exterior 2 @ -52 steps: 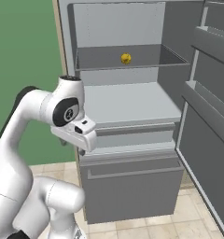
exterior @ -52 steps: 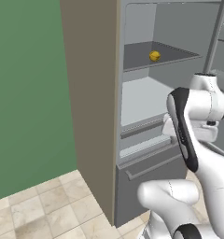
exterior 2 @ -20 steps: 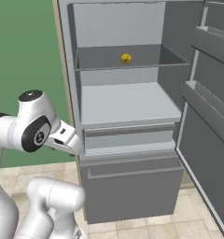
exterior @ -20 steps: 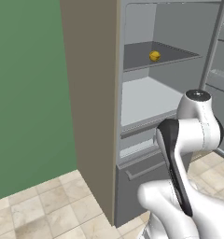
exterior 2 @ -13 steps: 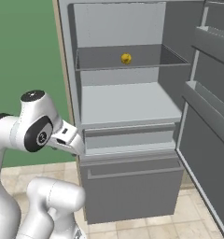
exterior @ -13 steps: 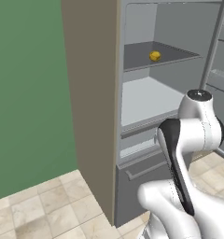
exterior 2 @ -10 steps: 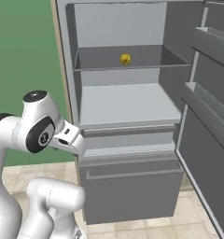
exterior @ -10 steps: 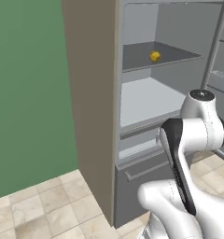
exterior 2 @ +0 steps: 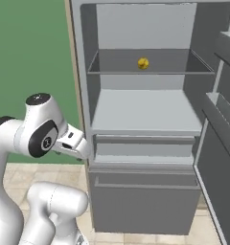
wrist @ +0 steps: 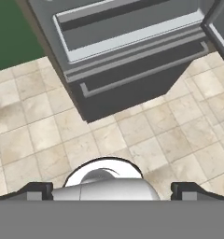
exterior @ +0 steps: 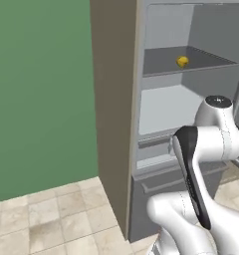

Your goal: Retrieve a lemon from the fridge and place it on the cutting board with the fish.

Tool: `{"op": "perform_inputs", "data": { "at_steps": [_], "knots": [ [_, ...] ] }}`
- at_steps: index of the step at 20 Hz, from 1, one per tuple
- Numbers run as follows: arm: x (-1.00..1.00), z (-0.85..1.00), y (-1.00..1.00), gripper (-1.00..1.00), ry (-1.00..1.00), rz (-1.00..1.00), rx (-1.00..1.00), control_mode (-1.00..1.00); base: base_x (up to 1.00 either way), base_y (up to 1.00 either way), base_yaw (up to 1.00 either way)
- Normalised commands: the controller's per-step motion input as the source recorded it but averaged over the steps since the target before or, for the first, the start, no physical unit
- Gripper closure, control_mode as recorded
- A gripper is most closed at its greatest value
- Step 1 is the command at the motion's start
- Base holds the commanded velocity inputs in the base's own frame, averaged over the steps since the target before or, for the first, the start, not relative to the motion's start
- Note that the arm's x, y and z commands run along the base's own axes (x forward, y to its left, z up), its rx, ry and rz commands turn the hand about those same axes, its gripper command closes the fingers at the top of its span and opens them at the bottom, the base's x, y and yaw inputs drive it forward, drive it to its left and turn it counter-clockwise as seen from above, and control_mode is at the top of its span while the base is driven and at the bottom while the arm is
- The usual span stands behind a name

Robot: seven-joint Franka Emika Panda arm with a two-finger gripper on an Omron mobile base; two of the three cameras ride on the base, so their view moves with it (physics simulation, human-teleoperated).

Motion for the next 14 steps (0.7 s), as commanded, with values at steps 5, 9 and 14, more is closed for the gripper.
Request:
{"op": "perform_inputs", "data": {
  "at_steps": [5, 9, 14],
  "knots": [
    [0.0, 0.0, 0.0, -1.0, 0.0, 0.0, 0.0, 1.0, 0.38, -0.3, 0.4],
    [0.0, 0.0, 0.0, -1.0, 0.0, 0.0, 0.0, 1.0, 0.3, -0.35, 0.39],
    [0.0, 0.0, 0.0, -1.0, 0.0, 0.0, 0.0, 1.0, 0.08, -0.52, 0.28]
  ]
}}
